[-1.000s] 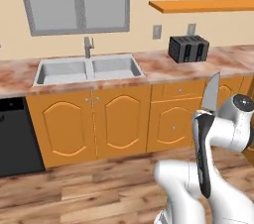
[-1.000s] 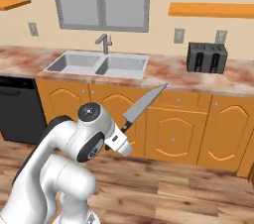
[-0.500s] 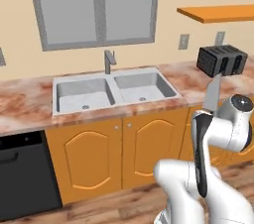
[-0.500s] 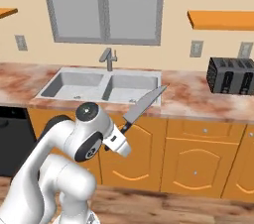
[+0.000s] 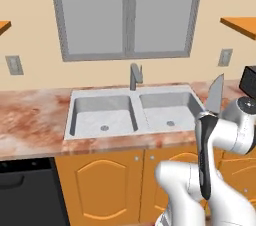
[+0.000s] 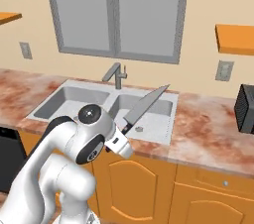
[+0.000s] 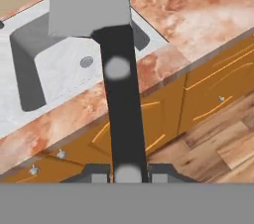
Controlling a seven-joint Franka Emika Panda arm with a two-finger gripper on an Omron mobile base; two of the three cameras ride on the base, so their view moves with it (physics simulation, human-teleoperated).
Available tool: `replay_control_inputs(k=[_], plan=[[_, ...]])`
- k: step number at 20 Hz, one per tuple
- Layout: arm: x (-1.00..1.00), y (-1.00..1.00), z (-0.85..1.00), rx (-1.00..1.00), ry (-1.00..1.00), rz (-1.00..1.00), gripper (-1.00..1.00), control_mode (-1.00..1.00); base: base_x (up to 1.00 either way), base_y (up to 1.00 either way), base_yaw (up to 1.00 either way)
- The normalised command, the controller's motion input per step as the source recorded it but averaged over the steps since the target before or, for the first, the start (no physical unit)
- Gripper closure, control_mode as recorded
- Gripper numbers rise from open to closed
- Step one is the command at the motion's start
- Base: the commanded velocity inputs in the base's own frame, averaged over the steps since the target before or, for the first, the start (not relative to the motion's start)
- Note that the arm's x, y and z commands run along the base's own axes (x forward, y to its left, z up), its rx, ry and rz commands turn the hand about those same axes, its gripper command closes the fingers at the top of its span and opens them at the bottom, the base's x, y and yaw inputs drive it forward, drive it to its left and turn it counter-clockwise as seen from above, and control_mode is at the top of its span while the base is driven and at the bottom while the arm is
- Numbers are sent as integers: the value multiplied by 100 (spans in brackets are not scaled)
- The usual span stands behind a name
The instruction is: Move the cutting board and knife to the sink. Then move spray from the cabinet to the counter.
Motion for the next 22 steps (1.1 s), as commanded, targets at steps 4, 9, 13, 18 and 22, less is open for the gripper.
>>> replay_control_inputs(k=[4, 9, 13, 18, 22], plan=[[0, 0, 0, 0, 0, 0, 100, 100, 56, -24, 21], [0, 0, 0, 0, 0, 0, 100, 100, 70, -24, 17], [0, 0, 0, 0, 0, 0, 100, 100, 60, -42, 23], [63, -21, 0, 6, 29, 20, 100, -100, 0, 0, 0], [57, -6, 0, 13, 32, 13, 100, -100, 0, 0, 0]])
